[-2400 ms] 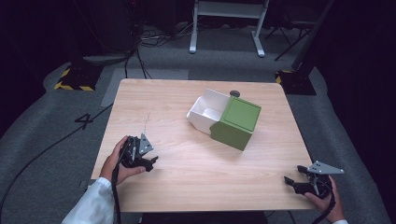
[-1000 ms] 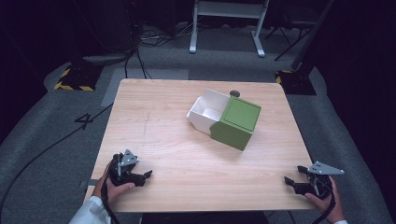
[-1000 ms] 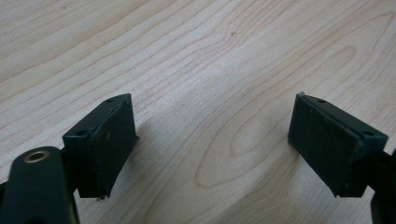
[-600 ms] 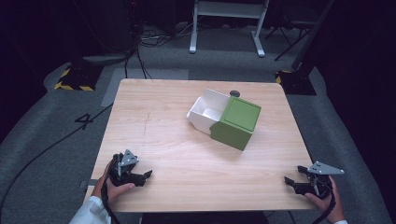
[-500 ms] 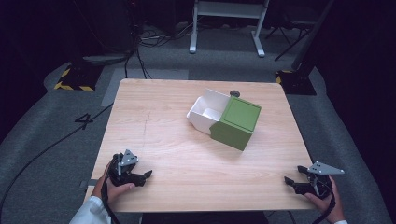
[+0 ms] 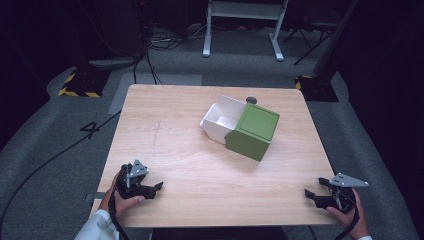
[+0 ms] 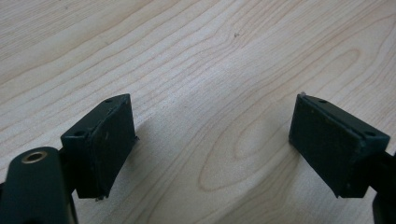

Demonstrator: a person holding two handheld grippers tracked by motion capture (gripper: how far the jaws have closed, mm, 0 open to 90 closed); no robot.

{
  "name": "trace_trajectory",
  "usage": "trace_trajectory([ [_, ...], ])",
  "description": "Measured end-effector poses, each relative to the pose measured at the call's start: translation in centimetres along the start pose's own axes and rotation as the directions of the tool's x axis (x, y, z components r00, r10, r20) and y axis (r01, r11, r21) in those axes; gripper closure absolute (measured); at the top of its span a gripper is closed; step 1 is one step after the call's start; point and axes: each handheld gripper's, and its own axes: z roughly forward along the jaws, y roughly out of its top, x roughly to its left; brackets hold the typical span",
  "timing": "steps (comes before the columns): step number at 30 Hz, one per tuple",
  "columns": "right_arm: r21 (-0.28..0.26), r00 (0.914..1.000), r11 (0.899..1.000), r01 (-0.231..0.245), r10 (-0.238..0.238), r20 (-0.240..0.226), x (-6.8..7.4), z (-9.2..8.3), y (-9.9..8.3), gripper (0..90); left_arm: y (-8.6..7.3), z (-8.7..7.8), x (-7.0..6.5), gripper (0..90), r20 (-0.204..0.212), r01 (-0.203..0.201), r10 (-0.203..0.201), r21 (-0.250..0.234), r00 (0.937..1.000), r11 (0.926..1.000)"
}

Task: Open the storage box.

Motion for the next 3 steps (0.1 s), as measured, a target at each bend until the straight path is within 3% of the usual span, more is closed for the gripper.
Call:
trace_trajectory([
  [3, 0.0, 1.0, 1.0, -0.001, 0.001, -0.001, -0.02, 0.0, 0.0, 19.1, 0.02, 0.01, 0.02, 14.7, 0.0, 0.0, 0.0, 0.001, 1.0, 1.0],
])
